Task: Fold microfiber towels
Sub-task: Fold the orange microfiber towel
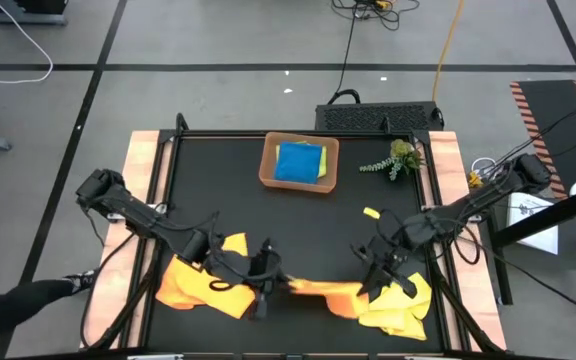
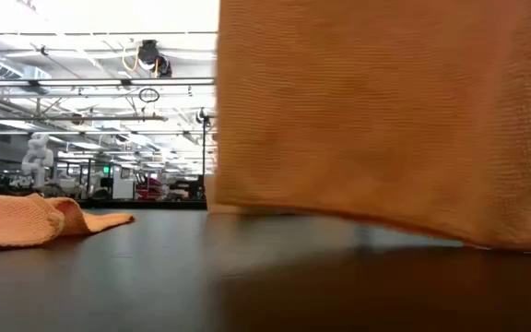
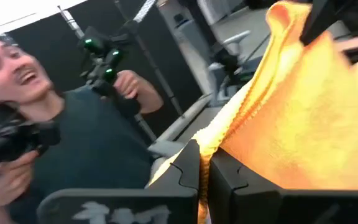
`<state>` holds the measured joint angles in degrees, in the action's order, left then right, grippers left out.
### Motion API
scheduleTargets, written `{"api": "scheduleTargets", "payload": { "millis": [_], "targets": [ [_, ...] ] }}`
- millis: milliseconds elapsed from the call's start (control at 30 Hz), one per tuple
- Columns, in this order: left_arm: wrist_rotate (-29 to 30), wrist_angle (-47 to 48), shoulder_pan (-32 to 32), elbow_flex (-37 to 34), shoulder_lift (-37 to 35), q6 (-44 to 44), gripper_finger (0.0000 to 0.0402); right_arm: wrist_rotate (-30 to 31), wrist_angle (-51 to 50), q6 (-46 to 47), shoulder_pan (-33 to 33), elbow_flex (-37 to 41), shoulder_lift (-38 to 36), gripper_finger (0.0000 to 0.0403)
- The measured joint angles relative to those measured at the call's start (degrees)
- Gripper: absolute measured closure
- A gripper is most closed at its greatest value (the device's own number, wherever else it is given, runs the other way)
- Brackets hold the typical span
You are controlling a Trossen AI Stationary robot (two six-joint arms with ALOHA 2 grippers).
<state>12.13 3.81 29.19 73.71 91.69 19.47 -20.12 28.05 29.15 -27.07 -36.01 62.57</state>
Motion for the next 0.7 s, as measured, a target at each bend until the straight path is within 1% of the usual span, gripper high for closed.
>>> {"api": "scheduleTargets", "payload": {
  "millis": [100,200,367,433,533,600,700],
  "targets": [
    [-1.0,-1.82,0.94,0.0,0.6,-0.49,0.0401,0.42,2.18,1.95,-1.6,-0.02,1.91,0.0403],
    [-0.94,1.07,0.05,0.0,0.6,-0.96,0.0401,1.71,0.81,2.64,-1.3,-0.04,2.34,0.0403],
    [-1.47,8.87,-4.43,-0.05,0.6,-0.25,0.0401,5.11,-9.93,1.75,3.68,-0.04,0.8,0.0403],
    [-1.96,9.75,-6.84,-1.07,0.6,-0.23,0.0401,7.06,-13.78,1.17,6.16,-0.04,0.33,0.0403],
    [-4.87,10.43,-10.55,-2.47,0.44,0.08,0.0401,7.49,-16.26,-0.12,9.29,-0.02,-0.42,0.0403],
    [-6.72,9.83,-12.1,-2.58,-0.1,0.17,0.0401,6.13,-15.6,-0.36,10.08,-0.02,-1.08,0.0403],
    [-10.04,7.65,-11.99,-2.54,-1.22,-0.96,0.0401,0.95,-11.08,-0.35,9.56,-0.04,-1.56,0.0403]
  ]
}}
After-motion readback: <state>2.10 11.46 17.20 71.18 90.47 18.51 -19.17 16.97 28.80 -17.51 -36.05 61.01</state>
